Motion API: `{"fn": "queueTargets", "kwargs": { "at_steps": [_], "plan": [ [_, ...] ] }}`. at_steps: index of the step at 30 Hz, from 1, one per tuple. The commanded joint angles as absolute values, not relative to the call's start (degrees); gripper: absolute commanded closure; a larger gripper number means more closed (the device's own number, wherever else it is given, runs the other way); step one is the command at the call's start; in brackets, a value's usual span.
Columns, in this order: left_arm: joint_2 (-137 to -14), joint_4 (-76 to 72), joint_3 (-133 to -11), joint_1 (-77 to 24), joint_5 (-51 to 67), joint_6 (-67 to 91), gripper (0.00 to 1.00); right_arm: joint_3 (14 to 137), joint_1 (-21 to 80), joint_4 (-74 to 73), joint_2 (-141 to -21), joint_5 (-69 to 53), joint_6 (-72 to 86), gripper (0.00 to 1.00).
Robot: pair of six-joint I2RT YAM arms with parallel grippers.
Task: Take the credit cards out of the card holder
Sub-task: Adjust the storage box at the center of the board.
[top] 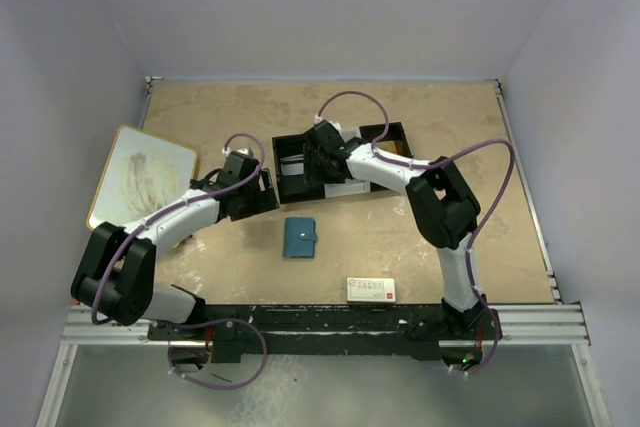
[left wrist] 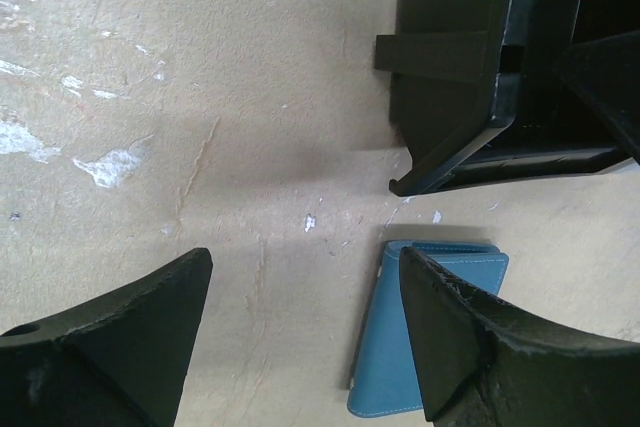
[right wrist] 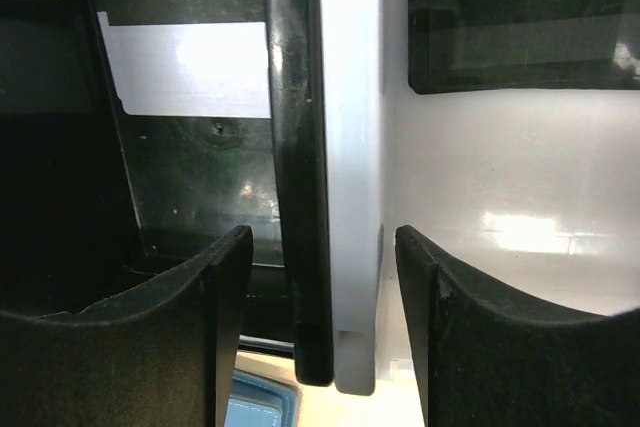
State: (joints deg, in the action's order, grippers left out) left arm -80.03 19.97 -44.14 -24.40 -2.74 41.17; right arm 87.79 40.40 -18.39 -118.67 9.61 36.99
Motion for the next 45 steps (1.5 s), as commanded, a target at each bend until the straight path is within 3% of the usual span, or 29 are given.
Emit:
{"fn": "queueTargets", "kwargs": {
  "at_steps": [1,10,17,23,45],
  "plan": [
    [-77.87,18.88,-44.61,-24.44,-4.50,41.79,0.27,90.53,40.56,-22.08,-115.60,13.56,37.40,0.37],
    [-77.46,17.83,-45.86,-24.52,-6.23,42.70,0.28,90.13,40.52,-16.76,-106.63,13.19,29.22,0.38],
    [-74.41,19.45,-47.53,-24.52,-14.40,46.35,0.35,85.47,40.61,-5.70,-103.57,-0.70,27.33,0.57],
    [-61.44,20.95,-45.01,-24.46,-24.88,45.62,0.32,88.29,41.60,-7.79,-109.68,-3.00,28.14,0.76],
    [-59.18,25.15,-45.05,-24.49,-26.83,45.87,0.31,102.69,46.32,-18.44,-126.52,11.29,23.99,0.84]
  ]
}}
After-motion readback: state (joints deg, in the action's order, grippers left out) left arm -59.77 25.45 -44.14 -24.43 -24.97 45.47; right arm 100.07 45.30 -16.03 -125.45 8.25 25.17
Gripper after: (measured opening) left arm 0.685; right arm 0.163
